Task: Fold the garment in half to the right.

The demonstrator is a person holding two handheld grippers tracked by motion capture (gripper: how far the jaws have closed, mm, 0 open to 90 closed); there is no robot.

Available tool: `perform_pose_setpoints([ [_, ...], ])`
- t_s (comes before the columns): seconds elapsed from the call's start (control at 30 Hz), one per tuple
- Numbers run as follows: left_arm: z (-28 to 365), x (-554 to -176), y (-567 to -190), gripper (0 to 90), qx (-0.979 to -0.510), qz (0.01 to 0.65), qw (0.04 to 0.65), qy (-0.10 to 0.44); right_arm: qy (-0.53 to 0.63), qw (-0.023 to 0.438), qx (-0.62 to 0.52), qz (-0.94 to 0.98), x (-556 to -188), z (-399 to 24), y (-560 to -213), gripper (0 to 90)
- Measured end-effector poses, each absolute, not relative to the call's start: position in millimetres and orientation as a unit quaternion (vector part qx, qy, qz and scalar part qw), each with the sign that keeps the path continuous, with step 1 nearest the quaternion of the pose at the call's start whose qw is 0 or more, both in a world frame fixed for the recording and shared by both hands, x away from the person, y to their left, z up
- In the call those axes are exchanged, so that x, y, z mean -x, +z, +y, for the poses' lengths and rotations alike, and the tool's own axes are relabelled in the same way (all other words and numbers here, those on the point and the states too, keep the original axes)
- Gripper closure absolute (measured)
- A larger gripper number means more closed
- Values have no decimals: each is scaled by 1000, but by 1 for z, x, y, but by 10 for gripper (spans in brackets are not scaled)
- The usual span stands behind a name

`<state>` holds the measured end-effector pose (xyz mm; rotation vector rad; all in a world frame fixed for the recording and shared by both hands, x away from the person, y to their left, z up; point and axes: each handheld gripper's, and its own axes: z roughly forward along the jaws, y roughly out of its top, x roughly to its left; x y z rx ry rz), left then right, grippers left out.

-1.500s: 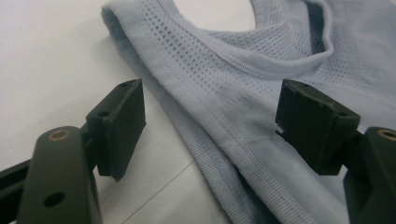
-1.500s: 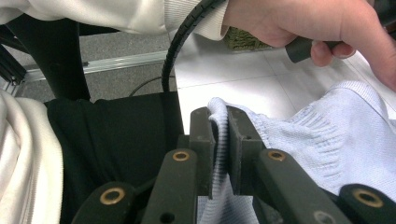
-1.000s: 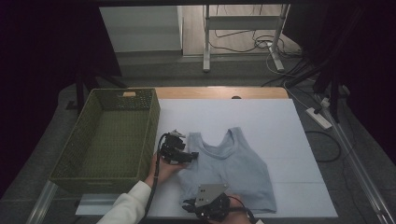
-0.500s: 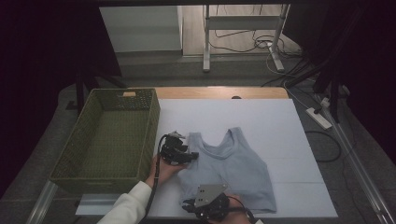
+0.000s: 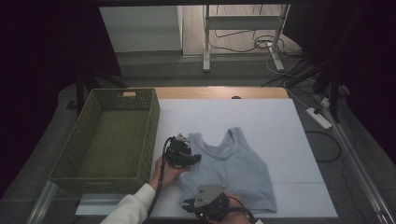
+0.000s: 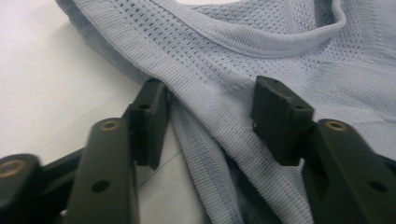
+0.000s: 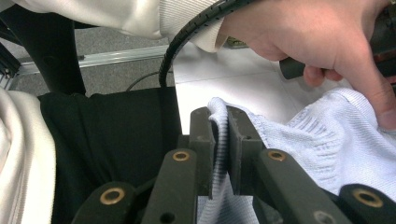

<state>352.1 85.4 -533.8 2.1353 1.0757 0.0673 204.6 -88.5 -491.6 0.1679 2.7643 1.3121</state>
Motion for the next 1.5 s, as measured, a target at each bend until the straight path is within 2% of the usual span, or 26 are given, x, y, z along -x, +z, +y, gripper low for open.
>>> perform_pose_setpoints([
  [0.13, 83, -351, -534, 635, -835, 412, 364, 28, 428, 38, -55, 901, -205, -89, -492, 814],
  [0.27, 84, -351, -536, 787, -834, 409, 370, 23, 428, 40, -54, 901, -205, -89, -492, 814],
  [0.33, 84, -351, -537, 820, -833, 407, 374, 16, 428, 41, -56, 901, -205, -89, -491, 814],
  [1.5, 102, -353, -510, 836, -809, 410, 420, 13, 448, 65, -63, 890, -207, -95, -487, 815],
])
